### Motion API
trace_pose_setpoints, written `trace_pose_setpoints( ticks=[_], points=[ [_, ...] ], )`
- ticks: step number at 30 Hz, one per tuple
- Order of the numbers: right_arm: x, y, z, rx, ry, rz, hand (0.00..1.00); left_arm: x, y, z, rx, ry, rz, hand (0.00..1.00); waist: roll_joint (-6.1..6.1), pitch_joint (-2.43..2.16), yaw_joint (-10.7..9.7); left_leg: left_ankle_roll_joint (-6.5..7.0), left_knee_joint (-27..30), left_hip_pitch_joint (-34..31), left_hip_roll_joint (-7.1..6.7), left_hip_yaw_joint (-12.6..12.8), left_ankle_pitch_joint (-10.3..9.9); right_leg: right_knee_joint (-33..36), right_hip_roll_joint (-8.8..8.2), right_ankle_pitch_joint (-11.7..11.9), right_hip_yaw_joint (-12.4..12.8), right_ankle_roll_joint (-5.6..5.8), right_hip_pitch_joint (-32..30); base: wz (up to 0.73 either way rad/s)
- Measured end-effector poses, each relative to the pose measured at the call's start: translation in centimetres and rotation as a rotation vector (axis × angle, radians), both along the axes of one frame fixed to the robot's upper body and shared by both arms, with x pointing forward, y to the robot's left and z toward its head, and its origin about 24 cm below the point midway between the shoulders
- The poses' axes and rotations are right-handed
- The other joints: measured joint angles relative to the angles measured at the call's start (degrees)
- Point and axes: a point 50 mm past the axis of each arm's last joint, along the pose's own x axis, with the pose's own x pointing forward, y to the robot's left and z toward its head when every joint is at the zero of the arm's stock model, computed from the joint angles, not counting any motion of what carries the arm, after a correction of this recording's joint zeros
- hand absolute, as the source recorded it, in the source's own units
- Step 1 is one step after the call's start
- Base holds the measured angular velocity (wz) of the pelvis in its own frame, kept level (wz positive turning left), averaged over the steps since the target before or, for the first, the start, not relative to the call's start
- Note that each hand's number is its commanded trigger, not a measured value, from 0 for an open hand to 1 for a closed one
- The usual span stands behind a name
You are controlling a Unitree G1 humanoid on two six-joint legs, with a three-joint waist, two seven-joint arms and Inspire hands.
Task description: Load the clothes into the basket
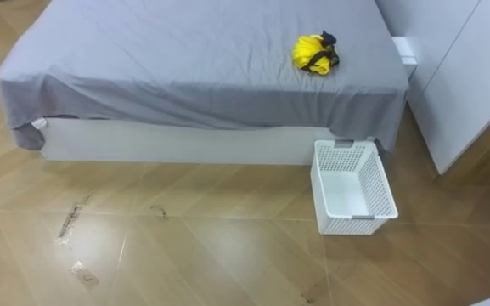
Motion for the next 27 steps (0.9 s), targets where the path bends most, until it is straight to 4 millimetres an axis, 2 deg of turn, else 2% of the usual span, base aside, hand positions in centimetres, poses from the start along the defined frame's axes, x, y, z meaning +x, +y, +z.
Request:
trace_pose_setpoints(
  ticks=[1, 3, 4, 5, 6, 7, 8, 9, 10, 11, 12, 13, 14, 15, 16, 17, 18, 19, 20, 21, 22, 23, 24, 25, 26, 27],
  points=[
    [0.0, 0.0, 0.0, 0.005, 0.003, 0.004, 0.0, 0.0, 0.1, 0.0, 0.001, -0.001, 0.0, 0.0, -0.06, 0.03, 0.09, -0.26, 1.62, -0.74, 0.46, 0.04, -0.55, 0.96, 0.07, -0.44, -0.37, -0.24, -0.47, -0.2],
    [0.5, 0.1, 0.0, 0.011, -0.004, 0.036, 0.0, 0.3, 0.9, 0.2, 0.019, -0.012, 0.008, 0.0, -0.65, 0.06, 1.22, -0.93, 11.17, -4.86, 2.34, 0.05, -1.74, 4.48, 0.55, -2.72, -0.41, -1.66, -2.4, -0.24],
    [0.5, 0.1, 0.0, 0.01, -0.002, 0.041, 0.0, 0.4, 1.1, 0.3, 0.023, -0.02, 0.021, 0.0, -0.67, 0.05, 1.33, -0.91, 14.72, -6.42, 3.17, -0.02, -1.74, 4.57, 0.88, -2.99, -0.39, -2.08, -2.28, -0.19],
    [0.1, 0.0, 0.0, 0.007, 0.007, 0.035, 0.0, 0.6, 1.3, 0.5, 0.026, -0.042, 0.047, 0.0, -0.08, 0.11, 1.53, -0.77, 21.23, -8.86, 5.02, -0.83, -1.64, 4.57, 2.01, -3.29, -0.39, -2.94, -1.46, -0.11],
    [0.0, -0.1, 0.0, 0.007, 0.008, 0.03, 0.0, 0.4, 1.4, 0.5, 0.025, -0.043, 0.058, 0.0, -0.02, 0.34, 1.72, -0.38, 24.05, -9.85, 5.77, -1.72, -1.4, 4.68, 2.59, -3.58, -0.39, -3.42, -0.87, -0.1],
    [-0.2, -0.1, 0.0, 0.014, 0.006, 0.012, 0.0, 0.1, 1.4, 0.4, 0.021, -0.04, 0.092, 0.0, 0.22, 0.4, 1.55, 1.46, 29.26, -11.81, 6.84, -2.91, -0.07, 4.9, 3.37, -4.66, 0.54, -4.68, 0.39, 0.07],
    [-0.6, -0.1, 0.0, 0.019, 0.012, -0.002, 0.0, 0.1, 1.4, 0.4, 0.014, -0.047, 0.118, 0.0, 0.19, 0.37, 1.18, 2.49, 32.79, -14.79, 6.33, -4.07, 0.06, 5.52, 3.84, -5.8, 2.19, -5.58, 1.26, 0.28],
    [-0.7, -0.3, 0.0, 0.013, 0.013, -0.017, 0.0, 0.5, 1.1, 0.4, 0.001, -0.062, 0.13, 0.0, -0.06, 0.39, 1.0, 3.72, 32.09, -18.25, 3.72, -3.58, -0.83, 5.83, 3.63, -6.74, 2.86, -5.81, 1.32, 0.34],
    [-0.6, -0.4, 0.0, 0.01, 0.014, -0.021, 0.0, 0.6, 1.0, 0.4, -0.005, -0.069, 0.132, 0.0, -0.4, 0.41, 1.14, 4.02, 30.33, -19.87, 2.01, -3.39, -1.0, 6.13, 3.15, -7.13, 3.01, -5.92, 1.17, 0.21],
    [-0.5, -0.5, 0.0, 0.005, 0.012, -0.017, 0.0, 0.6, 0.7, 0.4, -0.014, -0.075, 0.138, 0.0, -0.78, 0.4, 1.34, 3.54, 24.73, -22.77, -1.58, -2.77, -0.44, 6.23, 2.2, -7.86, 3.25, -5.67, 1.09, 0.0],
    [-0.3, -0.6, 0.1, 0.003, 0.01, -0.015, 0.0, 0.2, 0.7, 0.3, -0.014, -0.065, 0.142, 0.0, -0.99, 0.28, 1.56, 2.86, 20.62, -23.92, -2.91, -2.71, 0.34, 6.25, 2.08, -8.12, 3.6, -5.8, 1.19, -0.26],
    [-0.2, -0.6, 0.1, 0.001, 0.006, -0.008, 0.0, -0.8, 0.7, 0.3, -0.01, -0.041, 0.148, 0.0, -0.82, 0.35, 2.21, 2.35, 12.44, -26.06, -4.37, -2.88, 2.94, 6.26, 2.04, -8.67, 4.07, -6.31, 1.36, -0.5],
    [-0.2, -0.4, 0.0, 0.003, 0.013, 0.003, 0.0, -2.0, 0.9, 0.3, 0.002, -0.008, 0.158, 0.0, -0.78, 0.41, 3.05, 2.98, 7.37, -27.98, -4.4, -2.87, 7.3, 6.06, 1.94, -9.51, 4.27, -6.3, 2.04, -0.54],
    [-0.3, -0.4, 0.0, 0.005, 0.017, 0.007, 0.0, -2.7, 1.0, 0.3, 0.007, 0.01, 0.162, 0.0, -0.77, 0.46, 2.97, 3.02, 5.51, -28.62, -4.31, -2.97, 9.06, 5.93, 1.89, -10.07, 4.44, -6.14, 2.61, -0.41],
    [-0.5, -0.4, 0.0, 0.005, 0.025, 0.008, 0.0, -3.7, 0.8, 0.2, 0.009, 0.04, 0.166, 0.0, -0.92, 0.53, 2.72, 3.3, 2.6, -29.49, -4.33, -3.16, 12.74, 5.64, 1.79, -11.02, 4.93, -5.47, 3.85, -0.21],
    [-0.5, -0.5, 0.0, -0.002, 0.032, 0.019, 0.0, -4.1, 0.6, 0.1, 0.004, 0.059, 0.16, 0.0, -1.08, 0.55, 2.77, 4.22, 1.85, -30.21, -4.35, -3.03, 16.49, 5.03, 1.49, -12.1, 5.8, -4.99, 5.26, -0.09],
    [-0.5, -0.6, 0.0, -0.01, 0.033, 0.033, 0.0, -4.0, 0.4, 0.1, -0.002, 0.064, 0.131, 0.0, -1.61, 0.5, 2.76, 5.37, 3.01, -31.4, -5.23, -2.73, 19.13, 4.26, 0.77, -13.16, 6.95, -4.67, 6.24, 0.06],
    [-0.5, -0.7, 0.0, -0.013, 0.036, 0.037, 0.0, -3.9, 0.3, 0.1, -0.007, 0.064, 0.115, 0.0, -2.06, 0.45, 2.56, 6.23, 4.12, -32.05, -5.97, -2.33, 19.49, 3.94, 0.32, -13.55, 8.13, -4.55, 6.62, 0.32],
    [-0.5, -0.7, 0.1, -0.021, 0.037, 0.037, 0.0, -3.1, 0.3, 0.0, -0.012, 0.049, 0.093, 0.0, -3.13, 0.11, 2.26, 8.39, 7.06, -33.03, -7.53, -0.87, 17.12, 3.04, -1.46, -14.25, 9.52, -4.03, 7.1, 0.31],
    [-0.4, -0.8, 0.1, -0.024, 0.038, 0.033, 0.0, -2.2, 0.1, 0.0, -0.018, 0.028, 0.086, 0.0, -3.55, 0.44, 2.17, 8.63, 11.32, -33.88, -7.9, 0.06, 14.27, 2.84, -2.54, -13.8, 9.59, -2.87, 7.52, 0.16],
    [-0.3, -0.8, 0.1, -0.028, 0.031, 0.034, 0.0, -2.0, 0.1, 0.0, -0.021, 0.024, 0.086, 0.0, -3.48, 0.47, 2.23, 8.72, 13.42, -34.22, -7.83, 0.22, 12.59, 2.86, -2.93, -13.2, 9.27, -1.78, 7.98, -0.2],
    [-0.1, -0.7, 0.1, -0.032, 0.013, 0.036, 0.0, -1.8, 0.2, 0.0, -0.027, 0.013, 0.096, 0.0, -3.37, 0.69, 2.63, 9.36, 19.27, -34.41, -7.17, 0.79, 9.05, 3.95, -3.6, -11.96, 9.12, 0.11, 9.58, -0.34],
    [0.0, -0.6, 0.1, -0.035, 0.007, 0.04, 0.0, -1.7, 0.3, 0.0, -0.03, 0.007, 0.11, 0.0, -3.31, 1.21, 3.13, 10.33, 23.31, -34.7, -6.64, 1.66, 7.53, 5.92, -3.93, -11.42, 9.42, 0.4, 10.2, -0.38],
    [-0.1, -0.6, 0.2, -0.045, -0.003, 0.04, 0.0, -1.4, 0.5, 0.1, -0.034, -0.005, 0.133, 0.0, -3.09, 1.25, 3.75, 9.47, 24.66, -35.25, -7.48, 3.62, 5.88, 13.26, -4.8, -10.99, 10.36, 0.99, 9.36, 0.0],
    [-0.4, -1.3, 0.4, -0.068, 0.002, 0.035, 0.0, -0.3, 0.3, 0.2, -0.04, -0.042, 0.137, 0.0, -2.4, 0.32, 2.71, 11.65, 20.76, -34.08, -8.59, 4.31, 4.88, 23.69, -5.41, -9.43, 8.32, 2.23, 5.93, 0.29],
    [-0.5, -1.0, 0.3, -0.071, 0.01, 0.026, 0.0, 0.2, 0.9, 0.3, -0.017, -0.058, 0.147, 0.0, -3.11, 0.09, 2.73, 12.01, 21.79, -31.76, -10.65, 4.23, 2.18, 34.29, -7.55, -4.53, 6.92, 1.96, 2.83, 0.44]
  ],
)
